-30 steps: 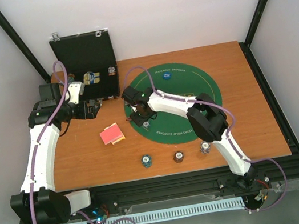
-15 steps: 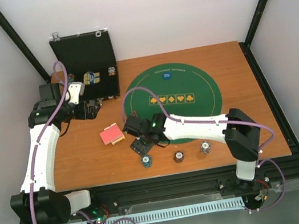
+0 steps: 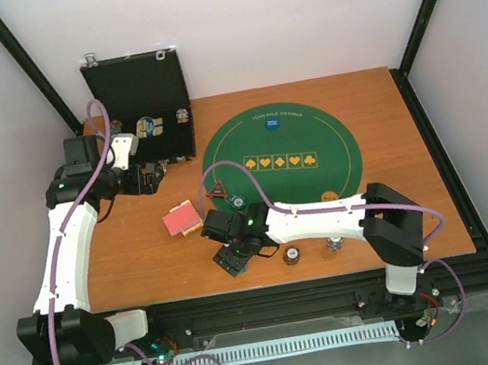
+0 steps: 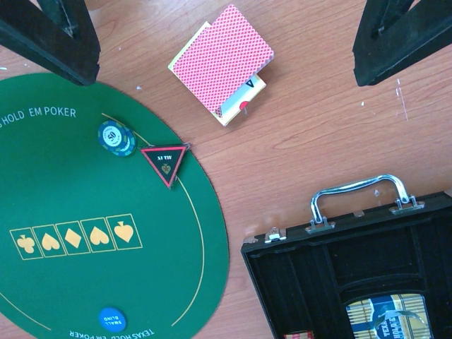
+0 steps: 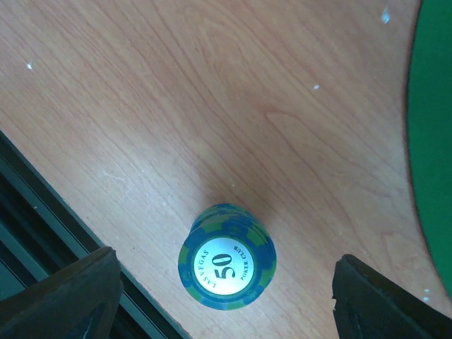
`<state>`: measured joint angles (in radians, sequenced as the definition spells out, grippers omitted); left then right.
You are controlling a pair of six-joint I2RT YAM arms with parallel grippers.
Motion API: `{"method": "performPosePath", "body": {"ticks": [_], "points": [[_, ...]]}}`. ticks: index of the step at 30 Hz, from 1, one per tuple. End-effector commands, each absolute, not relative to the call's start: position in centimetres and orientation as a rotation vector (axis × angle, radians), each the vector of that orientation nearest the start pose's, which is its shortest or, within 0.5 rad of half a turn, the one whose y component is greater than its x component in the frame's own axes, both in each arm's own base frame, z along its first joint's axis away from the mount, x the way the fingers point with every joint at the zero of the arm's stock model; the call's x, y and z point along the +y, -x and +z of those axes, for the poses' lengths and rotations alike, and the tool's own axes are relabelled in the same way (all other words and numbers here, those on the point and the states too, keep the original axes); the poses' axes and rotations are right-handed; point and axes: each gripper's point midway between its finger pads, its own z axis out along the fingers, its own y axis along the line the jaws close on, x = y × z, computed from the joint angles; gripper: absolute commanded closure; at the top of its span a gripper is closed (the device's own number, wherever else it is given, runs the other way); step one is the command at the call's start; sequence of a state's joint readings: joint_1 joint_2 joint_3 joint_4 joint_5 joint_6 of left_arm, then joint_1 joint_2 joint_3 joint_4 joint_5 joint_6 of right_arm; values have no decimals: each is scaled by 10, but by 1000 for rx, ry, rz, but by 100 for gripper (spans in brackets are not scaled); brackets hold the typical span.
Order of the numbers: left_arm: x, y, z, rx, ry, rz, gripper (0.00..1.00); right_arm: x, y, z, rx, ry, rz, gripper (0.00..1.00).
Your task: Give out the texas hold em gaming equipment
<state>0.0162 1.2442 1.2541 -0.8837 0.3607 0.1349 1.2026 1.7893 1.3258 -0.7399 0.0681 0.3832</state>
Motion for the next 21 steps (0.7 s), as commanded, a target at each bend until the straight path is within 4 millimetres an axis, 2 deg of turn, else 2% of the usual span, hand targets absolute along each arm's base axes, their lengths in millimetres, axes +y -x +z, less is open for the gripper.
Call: {"method": "performPosePath", "body": {"ticks": [1, 18, 21], "points": [[-56, -330, 257, 2352, -296, -378, 0, 379, -150, 66, 2635, 1131, 310, 21], [-55, -331, 258, 2350, -284, -380, 0, 381, -147, 38, 2671, 1148, 308, 35], [-55, -331, 259, 2345, -287, -375, 0, 382, -147, 39, 2668, 1142, 310, 41]]}}
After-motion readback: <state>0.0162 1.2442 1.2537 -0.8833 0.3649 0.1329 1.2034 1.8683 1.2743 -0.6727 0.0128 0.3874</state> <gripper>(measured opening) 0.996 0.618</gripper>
